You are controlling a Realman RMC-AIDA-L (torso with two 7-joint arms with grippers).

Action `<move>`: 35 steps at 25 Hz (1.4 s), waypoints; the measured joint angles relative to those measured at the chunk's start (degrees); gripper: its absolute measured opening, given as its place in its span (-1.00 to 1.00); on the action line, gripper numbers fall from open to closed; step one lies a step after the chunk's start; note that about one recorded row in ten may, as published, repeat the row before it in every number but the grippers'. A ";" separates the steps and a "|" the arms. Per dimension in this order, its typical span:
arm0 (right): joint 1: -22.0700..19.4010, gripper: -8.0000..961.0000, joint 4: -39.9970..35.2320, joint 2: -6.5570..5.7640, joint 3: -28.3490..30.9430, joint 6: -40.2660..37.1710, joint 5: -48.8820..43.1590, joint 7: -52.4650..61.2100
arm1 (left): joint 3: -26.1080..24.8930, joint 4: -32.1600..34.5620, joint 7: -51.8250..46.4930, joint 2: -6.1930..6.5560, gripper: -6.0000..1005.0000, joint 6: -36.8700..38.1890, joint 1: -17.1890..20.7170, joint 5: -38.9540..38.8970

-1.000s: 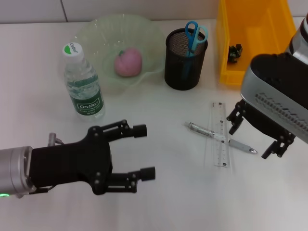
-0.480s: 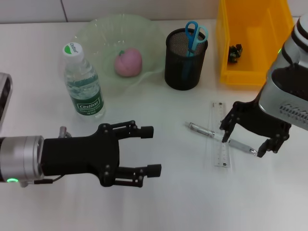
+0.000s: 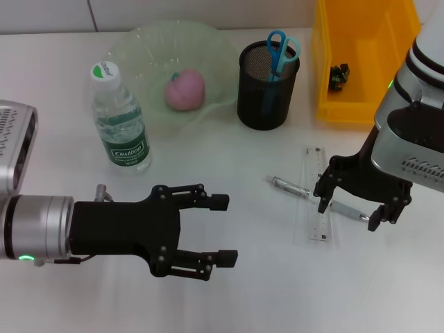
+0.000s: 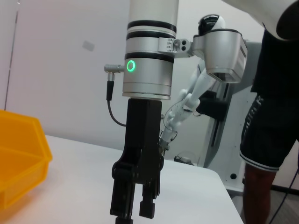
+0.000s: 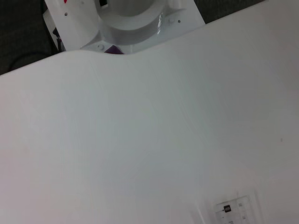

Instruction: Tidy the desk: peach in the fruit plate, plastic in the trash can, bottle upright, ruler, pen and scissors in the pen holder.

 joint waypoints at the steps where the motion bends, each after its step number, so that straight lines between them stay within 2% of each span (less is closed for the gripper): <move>1: 0.18 0.54 0.63 0.01 0.00 0.19 0.00 -0.33 | -0.04 0.00 0.06 -0.05 0.68 -0.10 -0.11 0.27; 10: 1.64 0.54 5.67 0.77 -0.26 4.35 0.08 -3.12 | -0.12 0.03 0.38 -0.51 0.68 -1.31 -0.06 0.84; 20: 2.91 0.53 9.19 2.07 -3.10 7.28 0.39 -3.32 | -0.12 -0.28 1.02 -1.01 0.67 -2.01 0.21 1.04; 35: 4.68 0.53 13.30 2.94 -3.86 10.52 0.43 -3.37 | -0.11 -0.53 1.16 -1.25 0.67 -2.53 0.23 1.01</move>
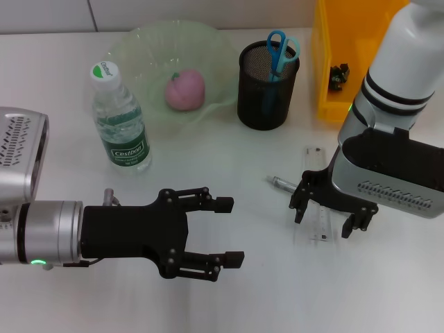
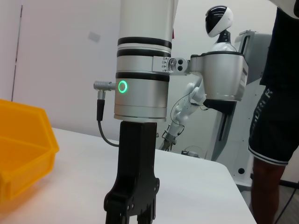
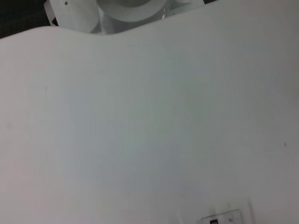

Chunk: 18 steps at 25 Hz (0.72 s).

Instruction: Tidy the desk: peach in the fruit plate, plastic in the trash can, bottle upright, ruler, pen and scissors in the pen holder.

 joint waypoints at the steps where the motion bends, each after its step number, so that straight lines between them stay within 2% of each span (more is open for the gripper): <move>1: 0.11 0.53 0.19 0.07 -0.02 0.00 0.01 0.00 | 0.00 0.00 0.00 0.00 0.67 0.00 0.00 0.00; 13: 1.52 0.52 3.16 1.25 -0.09 0.69 -0.91 0.06 | 0.09 0.11 0.00 0.00 0.67 -0.27 -0.01 -0.01; 16: 1.60 0.17 3.36 1.31 -0.08 0.81 -1.01 0.20 | 0.00 0.33 0.00 0.05 0.67 -0.23 0.03 -0.01; 18: 1.68 0.02 3.33 1.31 -0.08 0.63 -1.03 0.38 | -0.01 0.34 0.00 0.11 0.67 -0.22 0.04 -0.01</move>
